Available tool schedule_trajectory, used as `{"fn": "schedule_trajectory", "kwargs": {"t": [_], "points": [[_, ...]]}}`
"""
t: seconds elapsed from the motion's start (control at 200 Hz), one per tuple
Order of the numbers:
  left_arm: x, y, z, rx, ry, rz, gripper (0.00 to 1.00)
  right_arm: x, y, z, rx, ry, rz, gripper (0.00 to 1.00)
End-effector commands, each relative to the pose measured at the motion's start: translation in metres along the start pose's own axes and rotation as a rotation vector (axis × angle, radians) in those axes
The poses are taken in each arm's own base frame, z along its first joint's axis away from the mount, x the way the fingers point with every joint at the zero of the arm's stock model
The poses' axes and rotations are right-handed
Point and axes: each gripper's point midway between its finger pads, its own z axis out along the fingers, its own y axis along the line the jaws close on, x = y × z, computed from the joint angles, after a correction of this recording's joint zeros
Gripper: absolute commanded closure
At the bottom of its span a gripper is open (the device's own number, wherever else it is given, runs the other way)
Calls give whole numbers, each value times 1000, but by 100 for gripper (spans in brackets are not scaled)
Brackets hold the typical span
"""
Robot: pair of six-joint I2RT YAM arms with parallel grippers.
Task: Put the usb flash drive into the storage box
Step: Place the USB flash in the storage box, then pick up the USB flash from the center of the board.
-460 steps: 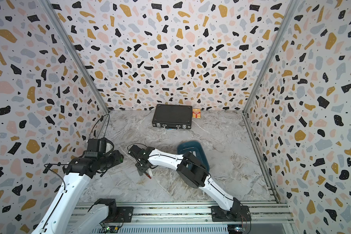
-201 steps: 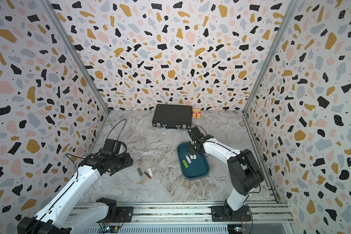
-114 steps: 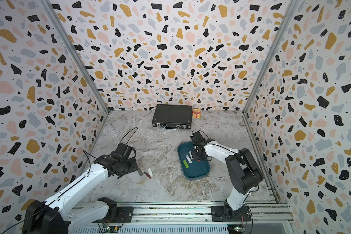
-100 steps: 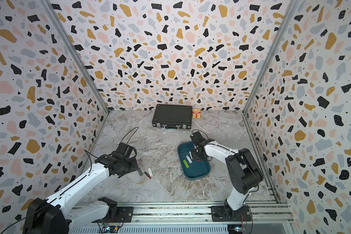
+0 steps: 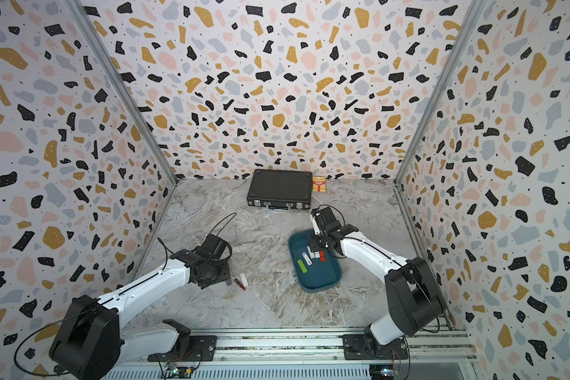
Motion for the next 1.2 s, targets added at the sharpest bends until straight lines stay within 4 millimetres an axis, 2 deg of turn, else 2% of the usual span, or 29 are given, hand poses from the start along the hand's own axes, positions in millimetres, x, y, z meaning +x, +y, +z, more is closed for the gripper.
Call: {"fn": "schedule_trajectory", "kwargs": {"t": [0.0, 0.41, 0.631, 0.756, 0.906, 1.036, 1.121, 1.191], "points": [[0, -2, 9, -13, -9, -3, 48, 2, 0, -6, -9, 1, -10, 54], [10, -2, 36, -56, 34, 21, 55, 5, 5, -4, -35, 11, -14, 56], [15, 0, 43, -74, 54, 30, 69, 6, 7, -4, -47, 15, -11, 57], [12, -1, 38, -71, 44, 30, 78, 5, 7, -4, -48, 11, -11, 57], [2, -11, 18, -26, 16, 39, 84, 4, 8, -6, -55, 5, -9, 57], [-9, -24, -18, 16, -46, 59, 84, -2, 9, -13, -54, -16, -33, 58], [-13, -49, -48, 98, -93, 75, 84, -10, -3, -19, 6, -47, -44, 58], [-11, -80, -71, 198, -124, 95, 84, -17, -13, -23, 9, -74, 3, 59]]}}
